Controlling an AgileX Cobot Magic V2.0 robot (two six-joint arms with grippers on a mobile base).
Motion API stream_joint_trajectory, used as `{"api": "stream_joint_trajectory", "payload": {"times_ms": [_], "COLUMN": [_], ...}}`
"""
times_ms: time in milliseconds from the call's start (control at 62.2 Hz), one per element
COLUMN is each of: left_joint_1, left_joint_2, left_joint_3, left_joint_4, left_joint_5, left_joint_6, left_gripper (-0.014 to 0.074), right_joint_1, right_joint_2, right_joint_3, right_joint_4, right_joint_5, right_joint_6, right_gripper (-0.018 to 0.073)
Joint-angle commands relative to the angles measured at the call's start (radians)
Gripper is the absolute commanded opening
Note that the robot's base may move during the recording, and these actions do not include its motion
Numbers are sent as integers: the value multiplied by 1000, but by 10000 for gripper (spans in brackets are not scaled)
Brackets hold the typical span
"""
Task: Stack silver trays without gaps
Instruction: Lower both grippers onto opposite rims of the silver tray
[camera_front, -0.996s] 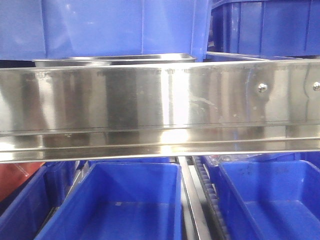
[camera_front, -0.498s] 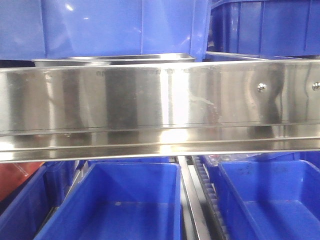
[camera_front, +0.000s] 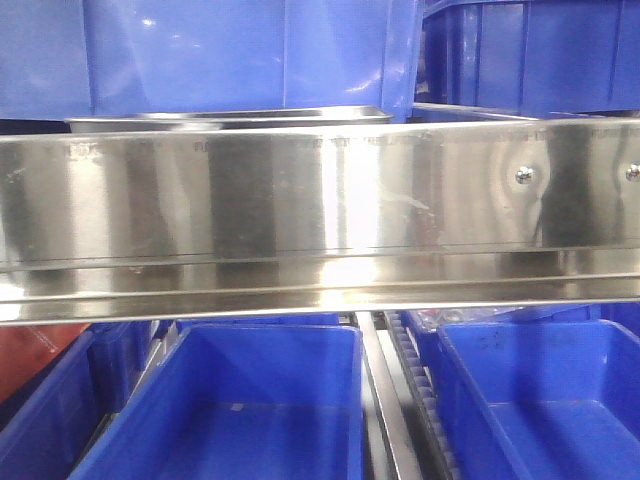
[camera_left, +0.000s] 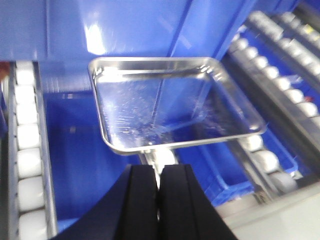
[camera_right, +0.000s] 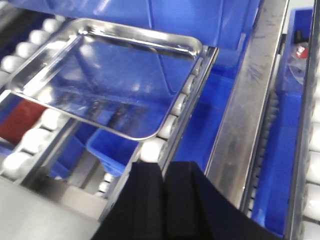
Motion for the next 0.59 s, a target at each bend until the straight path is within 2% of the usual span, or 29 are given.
{"api": "stream_joint_trajectory", "payload": {"times_ms": [0, 80, 129, 321, 578], "left_joint_1": [-6, -6, -6, -6, -6], "left_joint_2": [51, 81, 99, 176, 288], "left_joint_3": [-29, -31, -31, -31, -31], "left_joint_4": [1, 1, 1, 1, 7], "left_joint_5": [-45, -103, -133, -197, -239], "left_joint_6": [-12, -41, -41, -41, -27], "left_gripper": [-13, -13, -13, -13, -13], "right_joint_1": [36, 52, 54, 54, 115], "right_joint_2": [39, 80, 105, 217, 386], "right_joint_3": [-26, -42, -52, -119, -273], "right_joint_4": [-152, -247, -263, -266, -258], "right_joint_5": [-31, -24, -24, -17, 37], "right_joint_6": [144, 266, 302, 313, 313], "right_gripper": [-57, -57, -57, -57, -57]}}
